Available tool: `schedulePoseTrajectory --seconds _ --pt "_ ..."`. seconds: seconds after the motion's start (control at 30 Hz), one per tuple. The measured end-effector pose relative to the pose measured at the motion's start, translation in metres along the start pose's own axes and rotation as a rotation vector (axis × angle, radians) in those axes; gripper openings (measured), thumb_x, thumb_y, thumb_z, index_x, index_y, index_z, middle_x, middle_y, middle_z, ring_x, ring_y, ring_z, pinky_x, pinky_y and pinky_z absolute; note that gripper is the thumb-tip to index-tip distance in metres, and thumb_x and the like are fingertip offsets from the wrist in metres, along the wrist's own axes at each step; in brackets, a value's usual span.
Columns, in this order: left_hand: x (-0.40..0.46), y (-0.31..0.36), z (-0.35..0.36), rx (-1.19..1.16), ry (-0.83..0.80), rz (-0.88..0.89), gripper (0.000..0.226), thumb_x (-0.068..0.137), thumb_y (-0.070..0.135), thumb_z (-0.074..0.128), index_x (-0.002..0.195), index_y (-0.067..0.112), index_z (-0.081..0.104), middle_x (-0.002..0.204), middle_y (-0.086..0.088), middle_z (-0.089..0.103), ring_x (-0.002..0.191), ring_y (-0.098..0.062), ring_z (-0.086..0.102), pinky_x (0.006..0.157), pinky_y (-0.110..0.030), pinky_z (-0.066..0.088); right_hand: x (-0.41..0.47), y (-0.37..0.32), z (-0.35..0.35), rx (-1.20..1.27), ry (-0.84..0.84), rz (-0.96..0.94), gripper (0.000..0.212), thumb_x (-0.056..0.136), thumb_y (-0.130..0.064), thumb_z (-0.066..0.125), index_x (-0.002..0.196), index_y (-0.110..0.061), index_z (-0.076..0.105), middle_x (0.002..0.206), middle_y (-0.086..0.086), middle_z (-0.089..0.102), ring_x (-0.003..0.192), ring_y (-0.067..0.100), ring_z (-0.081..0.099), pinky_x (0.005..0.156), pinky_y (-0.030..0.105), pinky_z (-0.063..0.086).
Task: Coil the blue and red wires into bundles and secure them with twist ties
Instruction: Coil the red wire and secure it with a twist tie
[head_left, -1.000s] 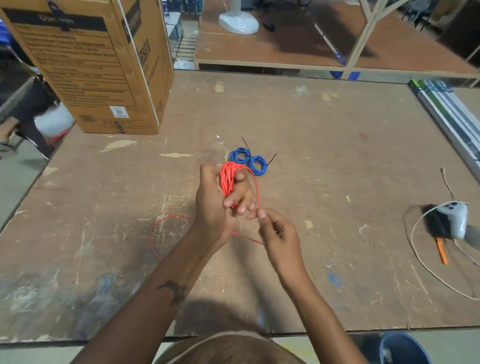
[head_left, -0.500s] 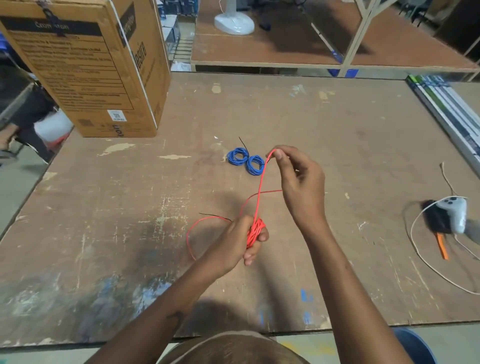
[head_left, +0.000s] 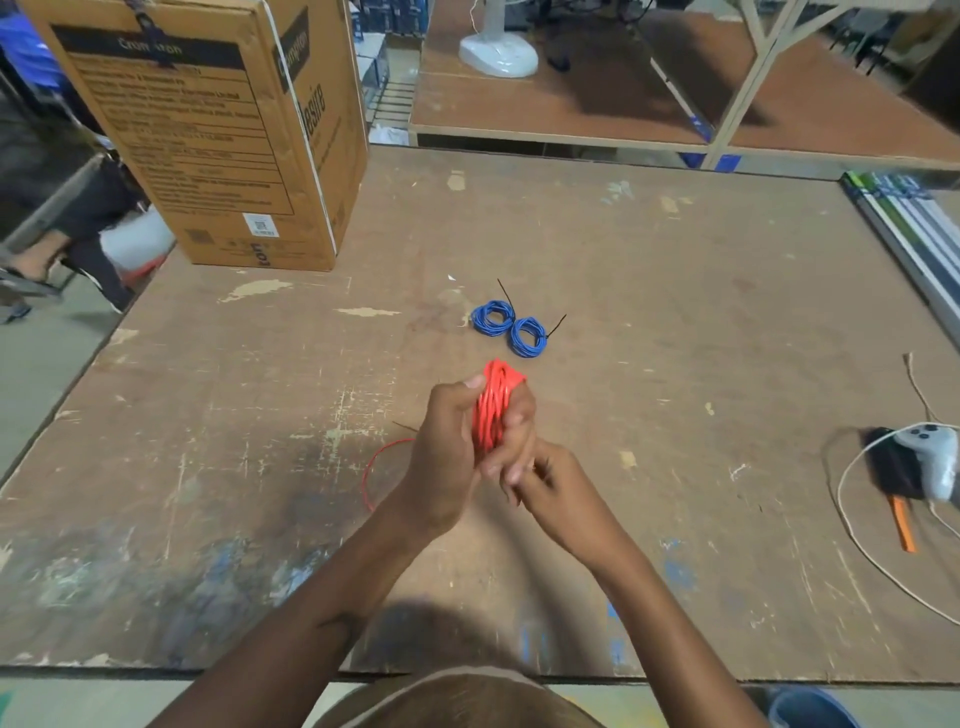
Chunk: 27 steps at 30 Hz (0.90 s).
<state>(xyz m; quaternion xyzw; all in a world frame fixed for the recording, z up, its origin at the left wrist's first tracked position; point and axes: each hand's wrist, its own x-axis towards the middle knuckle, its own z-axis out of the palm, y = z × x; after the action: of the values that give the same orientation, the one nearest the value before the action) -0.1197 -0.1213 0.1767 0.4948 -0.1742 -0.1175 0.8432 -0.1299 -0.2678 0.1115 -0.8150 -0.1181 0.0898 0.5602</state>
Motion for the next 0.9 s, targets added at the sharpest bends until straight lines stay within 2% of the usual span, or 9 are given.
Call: schedulePoseTrajectory --seconds 0.1,0.17,0.23,0.33,0.43,0.6,0.73,0.83,0.9 --pt "0.022 0.002 -0.003 0.046 0.167 0.072 0.038 0.091 0.045 0.034 0.073 0.024 0.061 0.047 0.002 0.04 0.05 -0.021 0.041 0.063 -0.039 0.036 -0.016 -0.023 0.008 -0.108 0.01 -0.061 0.027 0.116 -0.035 0.049 0.095 -0.047 0.062 0.062 -0.006 0.059 0.06 0.005 0.054 0.07 0.029 0.046" --pt "0.034 0.0 -0.012 0.237 0.262 0.141 0.038 0.094 0.045 0.034 0.082 0.022 0.062 0.055 0.001 0.047 0.057 -0.025 0.044 0.068 -0.042 0.038 -0.023 -0.034 0.01 -0.179 -0.027 -0.091 0.024 0.115 -0.036 0.048 0.101 -0.05 0.06 0.065 -0.019 0.06 0.061 0.005 0.055 0.07 0.029 0.045" --pt "0.042 0.0 -0.026 0.515 0.31 0.217 0.037 0.104 0.037 0.031 0.092 0.02 0.061 0.063 -0.002 0.052 0.062 -0.029 0.049 0.071 -0.045 0.042 -0.031 -0.04 0.01 -0.172 -0.015 -0.094 0.024 0.115 -0.033 0.051 0.099 -0.042 0.066 0.065 -0.026 0.057 0.058 0.005 0.049 0.066 0.028 0.04" --pt "0.045 -0.001 -0.046 0.84 0.234 0.29 0.037 0.111 0.025 0.029 0.097 0.014 0.061 0.066 -0.004 0.055 0.063 -0.024 0.055 0.07 -0.036 0.043 -0.039 -0.045 -0.003 0.045 0.162 -0.039 0.025 0.115 -0.033 0.052 0.104 -0.027 0.073 0.059 -0.018 0.049 0.053 0.004 0.038 0.058 0.024 0.033" --pt "0.038 -0.011 -0.058 1.029 0.093 0.246 0.038 0.111 0.029 0.029 0.097 0.016 0.062 0.067 0.005 0.056 0.063 -0.016 0.058 0.067 -0.036 0.046 -0.035 -0.057 -0.028 0.169 0.248 -0.035 0.024 0.109 -0.038 0.055 0.103 -0.028 0.075 0.06 -0.004 0.038 0.052 0.011 0.032 0.051 0.025 0.032" --pt "0.017 -0.028 -0.067 1.021 0.038 0.101 0.044 0.11 0.032 0.03 0.085 0.019 0.065 0.059 0.009 0.053 0.058 -0.006 0.054 0.066 -0.025 0.04 -0.025 -0.08 -0.081 0.431 0.383 -0.07 0.024 0.108 -0.029 0.055 0.098 -0.015 0.072 0.055 -0.007 0.034 0.042 0.01 0.028 0.056 0.033 0.049" --pt "-0.005 -0.033 -0.068 0.951 -0.031 -0.123 0.048 0.105 0.038 0.033 0.075 0.013 0.061 0.058 0.009 0.051 0.056 -0.012 0.052 0.066 -0.029 0.045 -0.005 -0.086 -0.117 0.669 0.465 -0.052 0.023 0.113 -0.029 0.051 0.104 -0.018 0.069 0.062 -0.007 0.029 0.048 0.006 0.017 0.043 0.021 0.016" --pt "-0.022 -0.033 -0.053 0.891 -0.168 -0.131 0.05 0.108 0.031 0.032 0.073 0.007 0.059 0.058 0.013 0.048 0.051 -0.005 0.045 0.059 -0.02 0.036 0.019 -0.083 -0.117 0.769 0.406 0.039 0.024 0.115 -0.028 0.047 0.112 -0.012 0.065 0.064 -0.007 0.029 0.044 0.003 0.016 0.04 0.019 0.013" --pt "-0.031 -0.035 -0.042 0.839 -0.19 -0.111 0.052 0.107 0.039 0.031 0.072 0.009 0.056 0.059 0.013 0.049 0.05 -0.004 0.045 0.056 -0.018 0.034 0.04 -0.075 -0.108 0.806 0.41 0.132 0.025 0.116 -0.026 0.045 0.112 -0.011 0.065 0.062 -0.008 0.03 0.042 0.003 0.017 0.037 0.018 0.013"
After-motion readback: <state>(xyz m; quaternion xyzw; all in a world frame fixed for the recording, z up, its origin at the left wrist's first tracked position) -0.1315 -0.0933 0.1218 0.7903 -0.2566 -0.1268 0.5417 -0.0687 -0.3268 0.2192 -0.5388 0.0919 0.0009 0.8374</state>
